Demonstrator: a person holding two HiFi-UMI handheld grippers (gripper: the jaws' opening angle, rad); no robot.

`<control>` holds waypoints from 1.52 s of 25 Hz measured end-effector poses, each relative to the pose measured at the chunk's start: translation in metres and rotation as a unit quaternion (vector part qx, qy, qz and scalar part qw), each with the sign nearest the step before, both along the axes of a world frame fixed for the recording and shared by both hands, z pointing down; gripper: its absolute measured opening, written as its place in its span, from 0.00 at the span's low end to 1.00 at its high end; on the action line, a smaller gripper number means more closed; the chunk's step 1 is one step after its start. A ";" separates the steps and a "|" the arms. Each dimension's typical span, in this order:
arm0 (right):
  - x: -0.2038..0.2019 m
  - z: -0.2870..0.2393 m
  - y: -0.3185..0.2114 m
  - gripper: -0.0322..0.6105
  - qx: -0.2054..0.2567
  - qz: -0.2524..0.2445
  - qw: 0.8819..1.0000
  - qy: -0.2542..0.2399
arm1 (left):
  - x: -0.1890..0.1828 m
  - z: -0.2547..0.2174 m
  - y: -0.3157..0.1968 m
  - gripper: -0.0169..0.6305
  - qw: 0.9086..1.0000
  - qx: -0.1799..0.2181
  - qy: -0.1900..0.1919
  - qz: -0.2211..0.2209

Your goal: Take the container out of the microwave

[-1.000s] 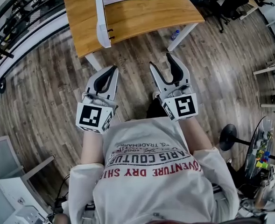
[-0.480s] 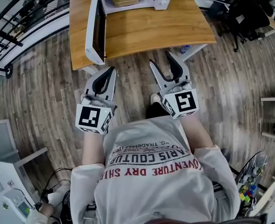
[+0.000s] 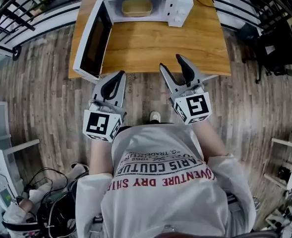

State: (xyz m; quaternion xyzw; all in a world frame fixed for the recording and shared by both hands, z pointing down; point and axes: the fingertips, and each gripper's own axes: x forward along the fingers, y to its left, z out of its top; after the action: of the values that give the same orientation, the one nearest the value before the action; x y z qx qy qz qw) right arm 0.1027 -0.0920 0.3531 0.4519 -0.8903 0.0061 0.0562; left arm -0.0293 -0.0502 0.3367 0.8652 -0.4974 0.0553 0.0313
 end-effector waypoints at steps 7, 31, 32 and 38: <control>0.004 0.020 -0.048 0.42 -0.031 -0.054 0.998 0.031 | 0.023 0.009 -0.028 0.05 1.000 -0.011 -0.017 -0.021; -0.054 0.147 -0.242 0.42 -0.125 -0.200 0.924 0.302 | 0.009 0.057 -0.203 0.05 0.999 -0.028 0.005 -0.043; -0.058 0.152 -0.247 0.42 -0.125 -0.207 0.917 0.316 | 0.006 0.058 -0.207 0.05 0.999 -0.028 0.006 -0.044; -0.077 0.184 -0.282 0.43 -0.126 -0.228 0.885 0.386 | -0.003 0.077 -0.218 0.05 0.998 -0.048 -0.008 -0.040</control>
State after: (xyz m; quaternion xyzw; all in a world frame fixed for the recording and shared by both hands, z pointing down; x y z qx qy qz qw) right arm 0.0254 -0.3742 0.5369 0.1921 -0.8687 -0.0698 0.4512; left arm -0.0326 -0.2686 0.4140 0.8417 -0.5284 0.0846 0.0713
